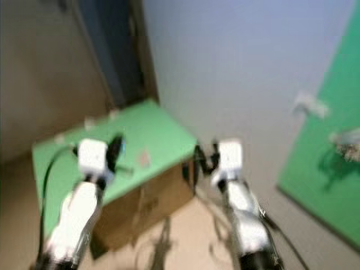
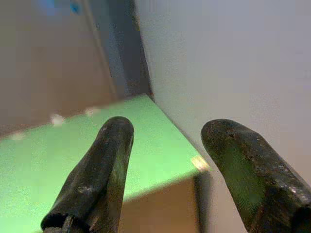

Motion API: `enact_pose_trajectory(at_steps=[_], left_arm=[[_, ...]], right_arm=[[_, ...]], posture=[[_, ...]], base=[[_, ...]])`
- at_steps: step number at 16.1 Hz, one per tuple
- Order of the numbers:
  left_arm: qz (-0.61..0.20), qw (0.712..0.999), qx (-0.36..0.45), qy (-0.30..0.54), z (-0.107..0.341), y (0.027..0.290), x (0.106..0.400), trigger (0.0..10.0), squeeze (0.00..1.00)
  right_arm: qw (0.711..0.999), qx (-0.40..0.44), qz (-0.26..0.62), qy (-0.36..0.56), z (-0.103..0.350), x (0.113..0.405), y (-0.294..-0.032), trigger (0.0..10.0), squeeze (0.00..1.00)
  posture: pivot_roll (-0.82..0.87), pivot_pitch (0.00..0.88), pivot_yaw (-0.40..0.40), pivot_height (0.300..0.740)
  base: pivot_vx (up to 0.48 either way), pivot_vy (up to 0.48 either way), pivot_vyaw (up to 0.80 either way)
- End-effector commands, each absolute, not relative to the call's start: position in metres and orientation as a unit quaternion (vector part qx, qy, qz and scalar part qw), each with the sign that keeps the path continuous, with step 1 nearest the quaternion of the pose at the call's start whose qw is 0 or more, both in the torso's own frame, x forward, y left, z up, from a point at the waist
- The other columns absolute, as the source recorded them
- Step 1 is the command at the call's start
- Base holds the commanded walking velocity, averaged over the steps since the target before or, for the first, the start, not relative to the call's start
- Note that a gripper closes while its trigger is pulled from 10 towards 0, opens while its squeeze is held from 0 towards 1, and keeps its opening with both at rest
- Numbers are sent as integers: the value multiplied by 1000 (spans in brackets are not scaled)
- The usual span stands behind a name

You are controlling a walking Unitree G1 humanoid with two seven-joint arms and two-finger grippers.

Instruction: Hang keys on a hook

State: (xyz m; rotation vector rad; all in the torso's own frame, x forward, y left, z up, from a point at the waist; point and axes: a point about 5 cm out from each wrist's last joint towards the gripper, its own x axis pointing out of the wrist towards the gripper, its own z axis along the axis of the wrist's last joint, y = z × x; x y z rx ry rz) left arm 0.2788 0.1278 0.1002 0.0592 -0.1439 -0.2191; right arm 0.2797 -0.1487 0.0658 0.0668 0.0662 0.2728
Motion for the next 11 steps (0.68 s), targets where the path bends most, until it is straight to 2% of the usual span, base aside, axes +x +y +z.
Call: enact_pose_trajectory(at_steps=[1, 10, 11], left_arm=[[-104, 991, 39, -73, 102, 135, 280, 0, 0], [-153, 986, 47, -49, 98, 131, 284, 0, 0], [-157, 985, 47, -50, 99, 130, 284, 0, 0]], right_arm=[[989, 36, 145, 22, 72, 284, -143, 10000, 0], [989, 47, 138, 27, 70, 290, -149, 10000, 0], [989, 48, 138, 27, 70, 290, -148, 10000, 0]], posture=[[-157, 0, 73, 740], [-164, 0, 76, 740], [-165, 0, 77, 740]], base=[[0, 0, -738], [0, 0, -735], [0, 382, -738]])
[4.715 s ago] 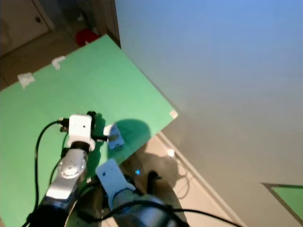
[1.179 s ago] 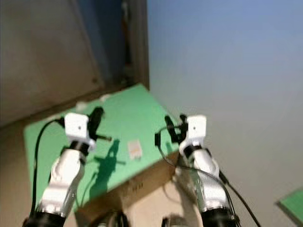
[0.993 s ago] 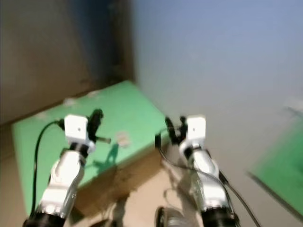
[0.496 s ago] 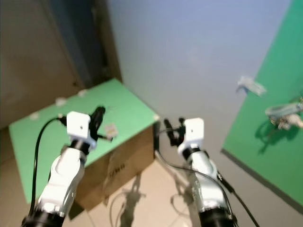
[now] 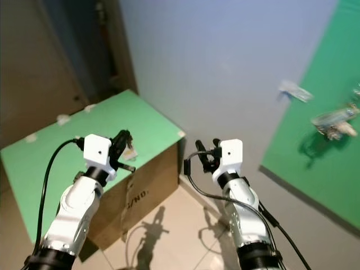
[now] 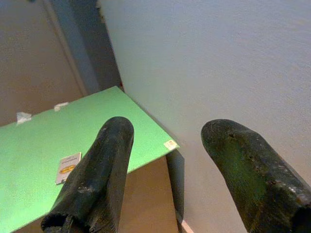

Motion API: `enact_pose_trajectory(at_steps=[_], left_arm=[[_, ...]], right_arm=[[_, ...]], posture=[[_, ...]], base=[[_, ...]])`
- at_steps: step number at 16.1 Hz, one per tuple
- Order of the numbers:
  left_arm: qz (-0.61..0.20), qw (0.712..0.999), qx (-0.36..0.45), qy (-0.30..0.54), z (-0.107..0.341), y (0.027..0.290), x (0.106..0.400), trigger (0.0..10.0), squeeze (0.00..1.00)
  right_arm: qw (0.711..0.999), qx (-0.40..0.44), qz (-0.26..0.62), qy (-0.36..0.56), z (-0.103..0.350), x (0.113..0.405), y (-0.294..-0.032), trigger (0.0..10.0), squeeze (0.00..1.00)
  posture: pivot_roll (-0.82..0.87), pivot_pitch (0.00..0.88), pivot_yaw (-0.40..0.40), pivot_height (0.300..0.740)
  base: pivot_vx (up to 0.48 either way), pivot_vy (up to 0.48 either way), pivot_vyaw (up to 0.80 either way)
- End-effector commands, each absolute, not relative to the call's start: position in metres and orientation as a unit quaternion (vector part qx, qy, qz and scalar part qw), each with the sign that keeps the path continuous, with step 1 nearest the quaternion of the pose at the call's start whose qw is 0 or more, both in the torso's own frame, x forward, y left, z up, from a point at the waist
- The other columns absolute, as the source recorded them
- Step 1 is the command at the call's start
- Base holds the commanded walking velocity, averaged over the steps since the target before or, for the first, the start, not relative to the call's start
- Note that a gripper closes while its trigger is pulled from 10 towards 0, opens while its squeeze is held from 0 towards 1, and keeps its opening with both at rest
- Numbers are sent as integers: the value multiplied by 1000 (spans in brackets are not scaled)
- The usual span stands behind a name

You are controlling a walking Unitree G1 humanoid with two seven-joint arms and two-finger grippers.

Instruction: Hang keys on a hook

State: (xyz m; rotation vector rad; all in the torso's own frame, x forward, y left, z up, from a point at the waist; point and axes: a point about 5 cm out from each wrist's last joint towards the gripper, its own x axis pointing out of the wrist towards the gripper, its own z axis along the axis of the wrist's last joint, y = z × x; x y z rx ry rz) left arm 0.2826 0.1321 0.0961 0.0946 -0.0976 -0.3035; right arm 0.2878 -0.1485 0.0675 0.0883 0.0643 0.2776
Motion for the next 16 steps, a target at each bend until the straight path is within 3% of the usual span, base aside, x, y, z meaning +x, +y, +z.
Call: enact_pose_trajectory(at_steps=[1, 9, 13, 16], left_arm=[[-162, 984, 50, -53, 100, 129, 285, 0, 0], [-187, 980, 52, -39, 97, 127, 290, 0, 0], [-179, 981, 62, -34, 96, 130, 296, 0, 0], [-175, 982, 65, -40, 96, 128, 296, 0, 0]], right_arm=[[988, 48, 142, 28, 69, 290, -147, 10000, 0], [988, 43, 144, 30, 68, 287, -148, 10000, 0], [989, 37, 141, 28, 66, 285, -149, 10000, 0], [989, 33, 142, 25, 68, 287, -146, 10000, 0]], posture=[[-166, 0, 78, 740], [-190, 0, 89, 740], [-197, 0, 96, 740], [-198, 0, 97, 740]], base=[[0, 480, -750], [0, 479, -749], [67, 0, -750], [184, -260, 0]])
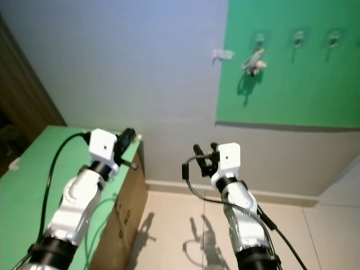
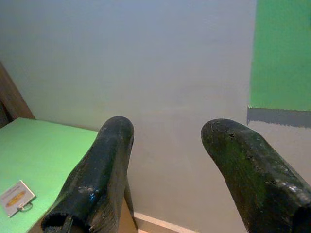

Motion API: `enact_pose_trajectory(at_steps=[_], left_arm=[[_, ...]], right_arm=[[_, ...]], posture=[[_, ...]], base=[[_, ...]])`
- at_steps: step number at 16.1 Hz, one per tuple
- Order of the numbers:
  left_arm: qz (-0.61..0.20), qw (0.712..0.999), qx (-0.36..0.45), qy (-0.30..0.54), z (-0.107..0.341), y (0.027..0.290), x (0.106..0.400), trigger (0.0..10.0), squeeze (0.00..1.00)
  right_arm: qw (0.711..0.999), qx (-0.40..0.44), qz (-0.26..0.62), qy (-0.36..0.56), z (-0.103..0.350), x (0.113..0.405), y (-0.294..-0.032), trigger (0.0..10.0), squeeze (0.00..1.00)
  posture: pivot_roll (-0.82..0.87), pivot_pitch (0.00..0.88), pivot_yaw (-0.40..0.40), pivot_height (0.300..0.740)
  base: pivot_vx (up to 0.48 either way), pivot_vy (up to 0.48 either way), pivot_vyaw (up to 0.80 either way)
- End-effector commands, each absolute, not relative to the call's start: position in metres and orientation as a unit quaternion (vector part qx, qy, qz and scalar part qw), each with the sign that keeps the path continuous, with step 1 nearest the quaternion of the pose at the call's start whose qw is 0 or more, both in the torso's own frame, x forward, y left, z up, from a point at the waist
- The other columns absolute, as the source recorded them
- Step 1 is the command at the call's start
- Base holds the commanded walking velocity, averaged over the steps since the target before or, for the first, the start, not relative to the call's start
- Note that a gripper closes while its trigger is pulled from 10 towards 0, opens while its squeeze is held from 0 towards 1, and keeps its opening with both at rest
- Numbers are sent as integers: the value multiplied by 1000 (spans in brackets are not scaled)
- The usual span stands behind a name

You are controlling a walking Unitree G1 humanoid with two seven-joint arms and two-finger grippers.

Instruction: Hang keys on a hook

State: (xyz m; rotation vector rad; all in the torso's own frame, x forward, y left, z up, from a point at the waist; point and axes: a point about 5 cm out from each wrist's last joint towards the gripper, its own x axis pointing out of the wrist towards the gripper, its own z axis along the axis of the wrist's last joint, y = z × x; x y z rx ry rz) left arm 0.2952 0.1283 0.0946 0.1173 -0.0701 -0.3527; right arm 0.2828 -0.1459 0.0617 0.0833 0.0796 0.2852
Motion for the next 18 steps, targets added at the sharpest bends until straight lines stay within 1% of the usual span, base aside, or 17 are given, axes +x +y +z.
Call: enact_pose_trajectory(at_steps=[1, 6, 7, 8, 10, 11, 13, 15, 18], left_arm=[[-174, 982, 64, -40, 96, 127, 296, 0, 0], [-165, 984, 58, -46, 93, 129, 293, 0, 0], [-159, 985, 47, -54, 94, 130, 293, 0, 0], [-142, 987, 26, -69, 97, 132, 293, 0, 0], [-121, 990, -1, -78, 101, 133, 293, 0, 0], [-111, 991, -25, -69, 98, 133, 290, 0, 0], [-135, 990, -17, -48, 88, 126, 280, 0, 0], [-159, 986, -8, -39, 82, 121, 272, 0, 0], [-167, 985, 10, -32, 77, 121, 264, 0, 0]], right_arm=[[989, 33, 143, 24, 68, 287, -146, 10000, 0], [991, 47, 129, 10, 72, 288, -153, 10000, 0], [990, 76, 116, -2, 76, 288, -156, 10000, 0], [992, 83, 95, -31, 83, 290, -159, 10000, 0], [994, 72, 60, -48, 87, 290, -167, 10000, 0], [996, 66, 42, -44, 84, 288, -176, 10000, 0], [998, 57, 23, -26, 75, 282, -188, 10000, 0], [998, 51, 22, -17, 70, 275, -191, 10000, 0], [998, 49, 44, -1, 61, 265, -186, 10000, 0]], posture=[[-198, 0, 97, 740], [-193, 0, 89, 740], [-192, 0, 89, 740], [-193, 0, 92, 740], [-201, 0, 96, 740], [-201, 0, 96, 740], [-206, 0, 99, 740], [-213, 0, 104, 740], [-214, 0, 108, 740]], base=[[292, -379, 0], [313, -360, 0], [341, -334, 0], [368, -304, 0], [399, -262, 0], [412, -240, 0], [409, -249, 0], [381, -285, 0], [0, 0, 0]])
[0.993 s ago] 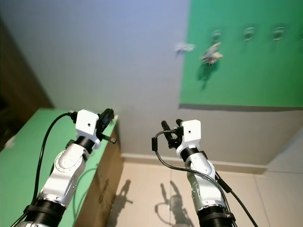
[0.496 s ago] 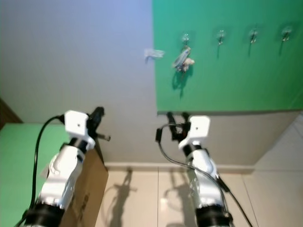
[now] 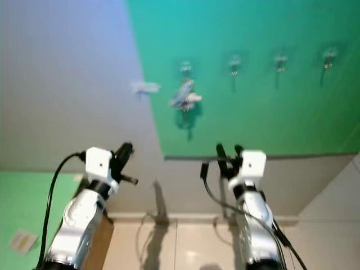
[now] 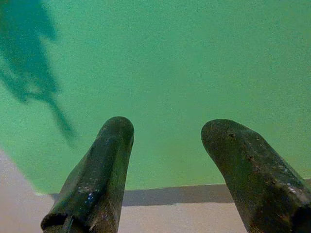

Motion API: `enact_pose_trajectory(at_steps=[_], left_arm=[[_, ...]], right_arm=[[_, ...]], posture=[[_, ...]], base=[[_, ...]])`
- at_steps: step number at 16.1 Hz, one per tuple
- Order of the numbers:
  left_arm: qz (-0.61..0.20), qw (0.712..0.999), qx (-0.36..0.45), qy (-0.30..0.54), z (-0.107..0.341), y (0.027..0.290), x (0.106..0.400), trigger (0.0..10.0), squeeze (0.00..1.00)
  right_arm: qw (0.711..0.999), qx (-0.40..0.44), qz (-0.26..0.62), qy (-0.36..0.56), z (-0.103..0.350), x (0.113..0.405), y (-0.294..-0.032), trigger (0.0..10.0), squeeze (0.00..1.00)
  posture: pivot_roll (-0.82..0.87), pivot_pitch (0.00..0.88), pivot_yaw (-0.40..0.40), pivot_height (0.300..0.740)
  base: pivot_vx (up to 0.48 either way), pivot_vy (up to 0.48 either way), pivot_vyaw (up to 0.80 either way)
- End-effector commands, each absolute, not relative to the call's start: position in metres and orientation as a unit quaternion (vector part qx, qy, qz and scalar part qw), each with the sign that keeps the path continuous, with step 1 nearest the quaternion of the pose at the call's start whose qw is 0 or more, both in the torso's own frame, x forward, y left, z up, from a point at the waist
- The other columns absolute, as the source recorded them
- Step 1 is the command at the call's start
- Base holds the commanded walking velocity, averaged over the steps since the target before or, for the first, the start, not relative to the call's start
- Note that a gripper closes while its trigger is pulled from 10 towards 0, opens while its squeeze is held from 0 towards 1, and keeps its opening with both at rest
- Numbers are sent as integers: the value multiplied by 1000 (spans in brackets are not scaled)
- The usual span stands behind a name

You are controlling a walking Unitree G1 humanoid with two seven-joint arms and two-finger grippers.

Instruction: Hang keys on a hook

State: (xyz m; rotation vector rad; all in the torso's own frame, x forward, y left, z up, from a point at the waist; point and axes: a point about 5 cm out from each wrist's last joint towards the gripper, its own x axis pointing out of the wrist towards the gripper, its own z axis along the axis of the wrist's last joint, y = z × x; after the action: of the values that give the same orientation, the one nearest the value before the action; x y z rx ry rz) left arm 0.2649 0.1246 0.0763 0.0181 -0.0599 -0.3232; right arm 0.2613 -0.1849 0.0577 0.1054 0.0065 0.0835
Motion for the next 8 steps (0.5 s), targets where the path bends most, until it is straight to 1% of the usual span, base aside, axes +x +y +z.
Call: enact_pose_trajectory(at_steps=[1, 2, 3, 5, 6, 8], left_arm=[[-149, 988, 18, -34, 77, 133, 258, 0, 0], [-130, 991, 32, -19, 70, 150, 246, 0, 0], [-120, 992, 37, -7, 65, 159, 240, 0, 0], [-124, 991, 45, -5, 64, 158, 237, 0, 0], [-131, 990, 47, -13, 67, 153, 238, 0, 0], [-146, 988, 40, -23, 74, 144, 241, 0, 0]], right_arm=[[998, 46, 51, 4, 59, 253, -188, 10000, 0], [997, 39, 57, 21, 52, 235, -194, 10000, 0], [997, 38, 58, 35, 46, 225, -197, 10000, 0], [997, 33, 60, 42, 43, 220, -198, 10000, 0], [997, 34, 61, 42, 42, 221, -196, 10000, 0], [996, 36, 66, 35, 46, 228, -191, 10000, 0]], posture=[[-216, 0, 111, 740], [-216, 0, 114, 740], [-217, 0, 111, 740], [-215, 0, 111, 740], [-214, 0, 112, 740], [-215, 0, 117, 740]], base=[[0, 0, 0], [0, 0, 0], [0, 0, 0], [0, 0, 0], [0, -244, 0], [0, -467, 0]])
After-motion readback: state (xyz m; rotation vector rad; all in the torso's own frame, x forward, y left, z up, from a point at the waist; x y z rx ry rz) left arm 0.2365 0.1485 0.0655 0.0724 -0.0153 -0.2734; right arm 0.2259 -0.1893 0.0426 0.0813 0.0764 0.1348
